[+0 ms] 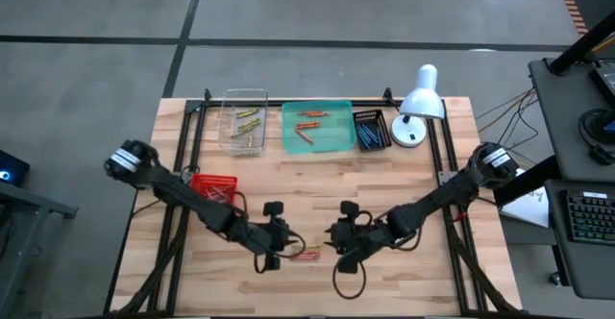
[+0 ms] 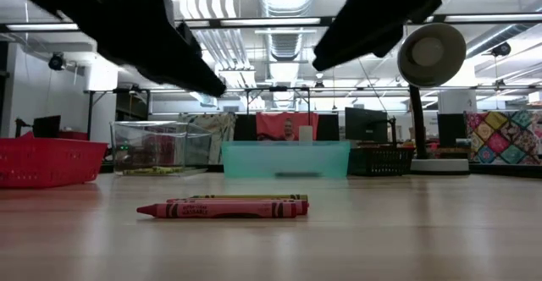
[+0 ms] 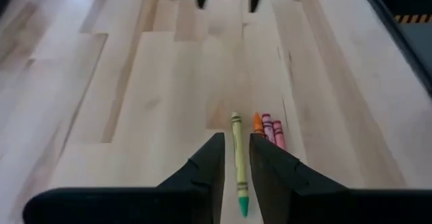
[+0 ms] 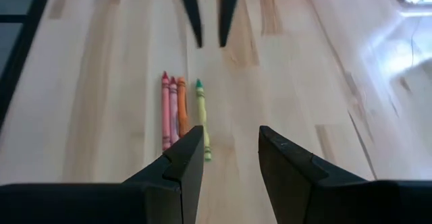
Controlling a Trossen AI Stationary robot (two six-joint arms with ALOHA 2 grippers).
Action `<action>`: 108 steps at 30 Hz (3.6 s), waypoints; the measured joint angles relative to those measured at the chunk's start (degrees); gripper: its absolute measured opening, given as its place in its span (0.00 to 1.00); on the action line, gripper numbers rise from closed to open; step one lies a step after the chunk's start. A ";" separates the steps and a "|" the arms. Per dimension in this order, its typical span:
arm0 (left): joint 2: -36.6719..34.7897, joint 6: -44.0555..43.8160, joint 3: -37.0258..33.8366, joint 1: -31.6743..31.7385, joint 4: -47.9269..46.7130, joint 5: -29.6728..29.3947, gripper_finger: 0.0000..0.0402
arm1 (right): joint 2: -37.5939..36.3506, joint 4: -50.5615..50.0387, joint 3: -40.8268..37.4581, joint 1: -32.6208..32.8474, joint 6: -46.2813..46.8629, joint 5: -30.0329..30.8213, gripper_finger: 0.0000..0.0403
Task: Sort crayons
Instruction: Put the green crayon into the transparent bin
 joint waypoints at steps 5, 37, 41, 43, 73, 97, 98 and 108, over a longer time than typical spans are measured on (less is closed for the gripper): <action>5.01 1.90 0.01 0.19 7.00 1.11 0.17 | 0.00 1.76 -1.45 0.00 0.39 0.04 0.32; 17.69 3.04 0.13 1.62 13.72 1.39 0.31 | 0.00 3.90 -1.49 -0.02 -0.46 0.98 0.32; 17.71 3.13 0.13 1.64 13.47 1.26 0.29 | 0.00 4.05 -1.49 -0.02 -0.46 0.97 0.32; 17.71 3.18 0.15 1.62 13.23 0.48 0.26 | 0.00 4.34 -1.49 -0.02 -0.45 0.97 0.32; 4.41 7.26 -0.13 3.73 -8.38 -4.81 0.00 | 0.00 4.28 -1.54 -0.02 -1.05 2.47 0.32; -26.30 4.59 5.62 31.43 -51.85 -8.00 0.00 | 0.00 4.09 -1.58 -0.58 -0.92 2.49 0.32; -26.41 4.88 6.22 33.29 -53.36 -8.00 0.00 | 0.00 4.09 -1.58 -0.69 -0.90 2.49 0.32; -22.64 18.54 9.62 51.88 -58.39 -4.23 0.00 | -0.50 0.20 -1.24 -2.97 1.04 2.37 0.32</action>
